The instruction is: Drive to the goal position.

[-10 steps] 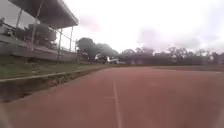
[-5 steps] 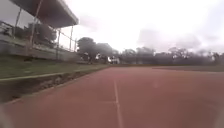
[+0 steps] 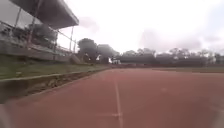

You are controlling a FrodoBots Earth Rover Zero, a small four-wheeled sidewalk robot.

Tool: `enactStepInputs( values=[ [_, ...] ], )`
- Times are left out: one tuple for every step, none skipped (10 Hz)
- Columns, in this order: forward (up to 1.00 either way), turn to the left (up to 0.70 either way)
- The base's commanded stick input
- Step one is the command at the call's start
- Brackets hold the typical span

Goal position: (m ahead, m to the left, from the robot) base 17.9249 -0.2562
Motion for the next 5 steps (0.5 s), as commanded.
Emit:
enactStepInputs(
  values=[
    [0.7, 0.01],
    [0.7, 0.01],
    [0.7, 0.01],
    [0.7, 0.01],
    [0.7, 0.01]
  ],
)
